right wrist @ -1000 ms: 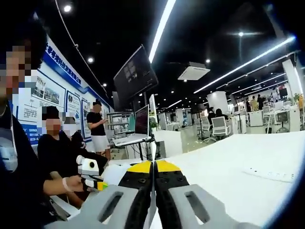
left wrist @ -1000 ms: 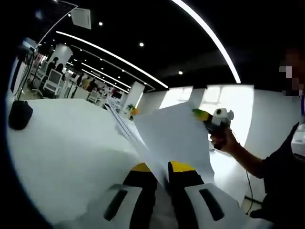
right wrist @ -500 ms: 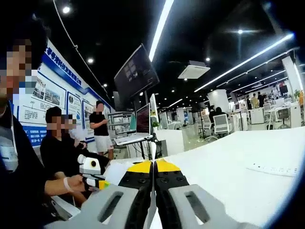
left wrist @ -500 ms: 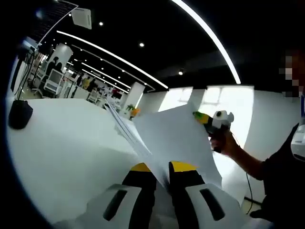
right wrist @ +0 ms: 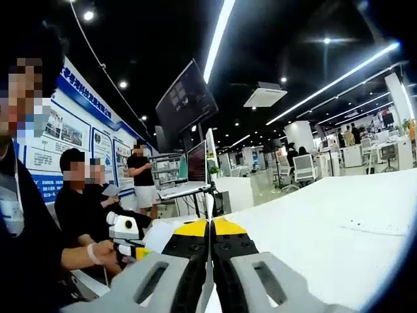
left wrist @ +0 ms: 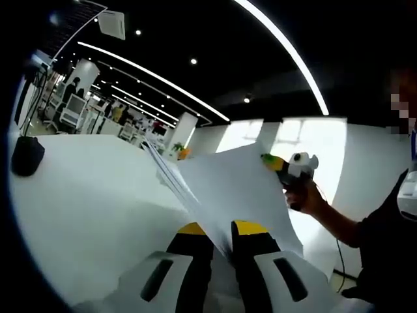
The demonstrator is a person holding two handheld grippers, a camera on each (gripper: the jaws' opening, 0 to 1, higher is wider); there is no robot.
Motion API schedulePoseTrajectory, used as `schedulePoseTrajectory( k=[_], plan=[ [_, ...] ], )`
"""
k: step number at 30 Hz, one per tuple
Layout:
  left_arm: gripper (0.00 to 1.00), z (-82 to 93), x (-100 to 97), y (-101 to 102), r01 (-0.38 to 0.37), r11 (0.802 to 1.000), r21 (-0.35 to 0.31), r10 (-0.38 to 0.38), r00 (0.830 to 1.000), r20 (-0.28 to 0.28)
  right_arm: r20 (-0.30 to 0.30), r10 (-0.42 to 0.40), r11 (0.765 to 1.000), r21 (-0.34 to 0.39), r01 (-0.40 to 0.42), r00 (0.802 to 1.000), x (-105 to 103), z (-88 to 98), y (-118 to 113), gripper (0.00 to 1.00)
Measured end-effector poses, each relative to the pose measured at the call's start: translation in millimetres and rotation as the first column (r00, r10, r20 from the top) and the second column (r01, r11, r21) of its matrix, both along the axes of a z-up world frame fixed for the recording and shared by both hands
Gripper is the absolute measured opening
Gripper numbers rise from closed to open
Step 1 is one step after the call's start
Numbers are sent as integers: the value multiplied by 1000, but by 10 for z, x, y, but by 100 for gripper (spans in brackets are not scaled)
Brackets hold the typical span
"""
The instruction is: Organize the stack of printing papers by aligning and flattening the scattered papers on the table
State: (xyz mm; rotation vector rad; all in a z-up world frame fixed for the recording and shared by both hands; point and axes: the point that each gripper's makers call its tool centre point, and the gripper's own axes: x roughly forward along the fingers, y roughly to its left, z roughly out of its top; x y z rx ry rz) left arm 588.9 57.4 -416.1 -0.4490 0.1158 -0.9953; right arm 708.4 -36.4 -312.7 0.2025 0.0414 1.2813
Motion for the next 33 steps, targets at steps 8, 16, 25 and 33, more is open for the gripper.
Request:
schedulePoseTrajectory(
  k=[8,16,25,33],
  plan=[
    [15,0,-5,8,1,1000,-2,-1,1000,1,-7,5,1000,2,-5,1000,-14,-39,44,0],
    [15,-5,-13,8,3,1000,-2,-3,1000,1,-12,22,1000,7,-22,1000,-50,-49,118,0],
    [16,-26,-25,-22,4,1000,14,-4,1000,0,-9,41,999,21,-41,999,-110,-16,179,0],
    [16,-16,-22,-14,5,1000,7,-5,1000,0,-11,56,998,18,-55,998,-169,-40,248,0]
  ],
)
